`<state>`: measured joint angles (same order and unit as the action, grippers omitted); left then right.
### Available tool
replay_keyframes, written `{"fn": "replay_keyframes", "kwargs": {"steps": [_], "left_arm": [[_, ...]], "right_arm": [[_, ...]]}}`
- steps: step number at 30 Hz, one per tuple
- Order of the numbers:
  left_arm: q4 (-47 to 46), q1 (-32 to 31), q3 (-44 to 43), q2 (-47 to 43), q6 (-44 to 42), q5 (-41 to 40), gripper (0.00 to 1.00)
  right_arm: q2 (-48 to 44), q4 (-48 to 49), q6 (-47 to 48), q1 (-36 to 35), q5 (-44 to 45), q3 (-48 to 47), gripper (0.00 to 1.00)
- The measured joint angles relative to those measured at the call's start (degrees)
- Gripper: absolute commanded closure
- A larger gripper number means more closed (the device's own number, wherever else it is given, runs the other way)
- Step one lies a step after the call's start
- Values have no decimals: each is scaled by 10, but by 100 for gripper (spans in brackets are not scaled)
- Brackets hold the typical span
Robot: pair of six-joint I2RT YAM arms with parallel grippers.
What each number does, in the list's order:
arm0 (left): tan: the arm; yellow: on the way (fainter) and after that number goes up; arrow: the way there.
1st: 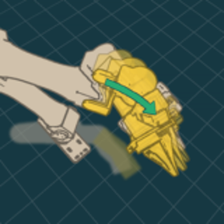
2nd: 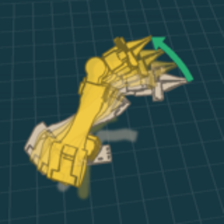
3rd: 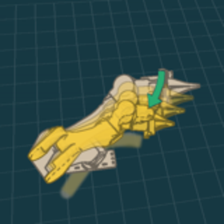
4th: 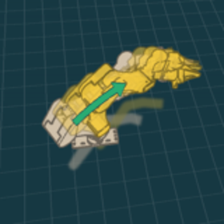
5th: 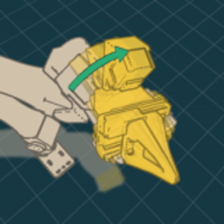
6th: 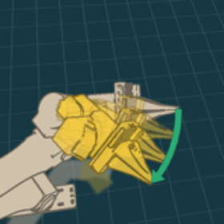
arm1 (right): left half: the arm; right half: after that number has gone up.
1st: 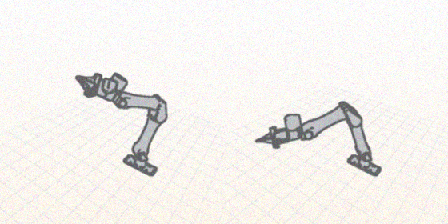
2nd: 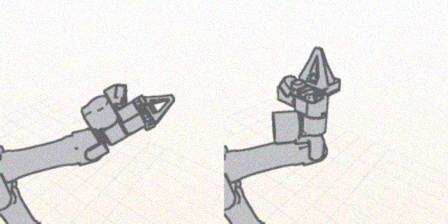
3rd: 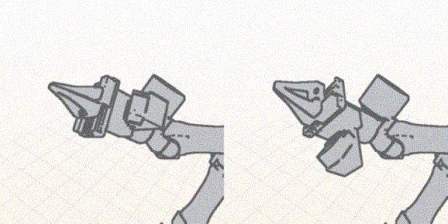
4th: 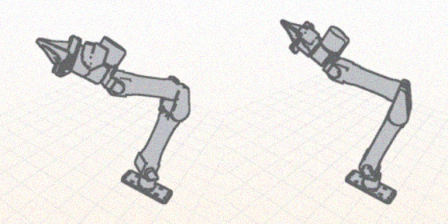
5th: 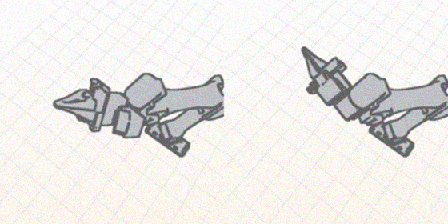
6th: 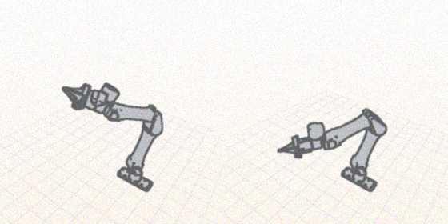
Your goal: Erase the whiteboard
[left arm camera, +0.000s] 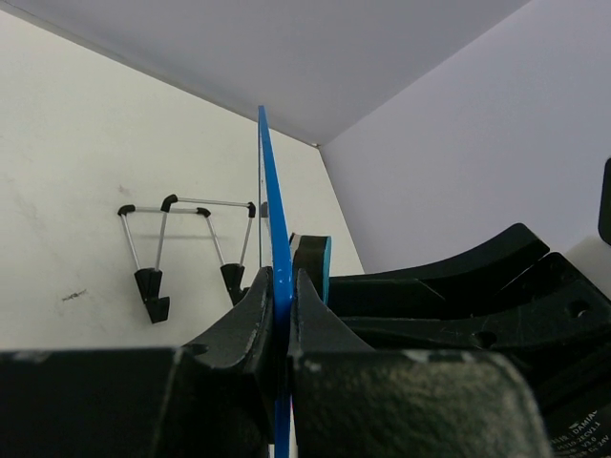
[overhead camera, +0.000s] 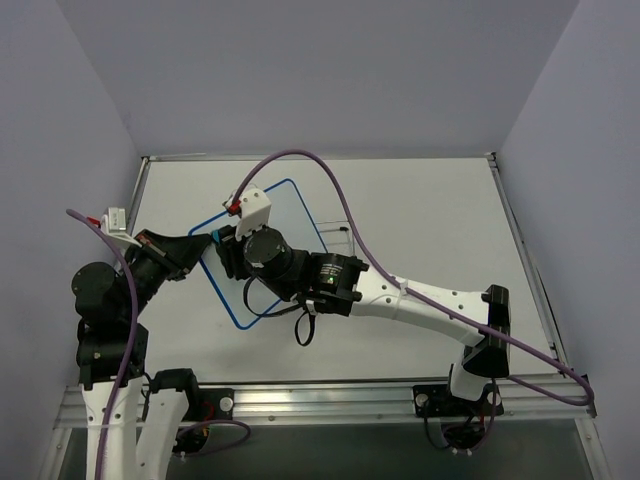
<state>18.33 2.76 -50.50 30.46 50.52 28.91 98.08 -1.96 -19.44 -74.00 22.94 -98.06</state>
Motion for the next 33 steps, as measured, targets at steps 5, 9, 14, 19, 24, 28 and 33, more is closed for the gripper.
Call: {"fn": "replay_keyframes", "kwargs": {"steps": [5, 9, 14, 19, 24, 28, 33], "left_arm": [[3, 0, 0, -5, -2, -2, 98], [6, 0, 0, -7, -2, -2, 98], [16, 0, 0, -7, -2, -4, 98], [21, 0, 0, -7, -2, -10, 98], [20, 0, 0, -7, -1, -16, 98], [12, 0, 3, -7, 0, -20, 98], [-5, 0, 7, -7, 3, -17, 98]], "right_arm": [[0, 0, -1, -6, 11, 0, 100], [0, 0, -3, -9, 18, 2, 100], [-7, 23, -16, -10, 22, 27, 100], [-14, 48, -28, -10, 15, 51, 100], [-22, 69, -35, -10, -2, 70, 100], [-30, 88, -35, -11, -34, 86, 100], [-29, 79, -29, -12, -37, 75, 100]]}}
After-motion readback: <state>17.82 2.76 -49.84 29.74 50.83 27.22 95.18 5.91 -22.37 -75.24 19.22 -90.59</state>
